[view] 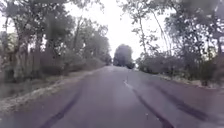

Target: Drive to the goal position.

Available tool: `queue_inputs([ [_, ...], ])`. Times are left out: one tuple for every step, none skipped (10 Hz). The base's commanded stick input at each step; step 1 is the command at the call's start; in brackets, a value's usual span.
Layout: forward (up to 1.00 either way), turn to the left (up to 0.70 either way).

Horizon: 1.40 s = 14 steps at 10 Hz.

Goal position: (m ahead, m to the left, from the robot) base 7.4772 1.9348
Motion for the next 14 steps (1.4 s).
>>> queue_inputs([
  [1.0,0.0],
  [1.0,0.0],
  [1.0,0.0],
  [1.0,0.0],
  [1.0,0.0],
  [1.0,0.0],
  [1.0,0.0],
  [1.0,0.0],
  [1.0,0.0],
  [1.0,0.0],
  [1.0,0.0],
  [1.0,0.0],
  [1.0,0.0],
  [1.0,0.0],
])
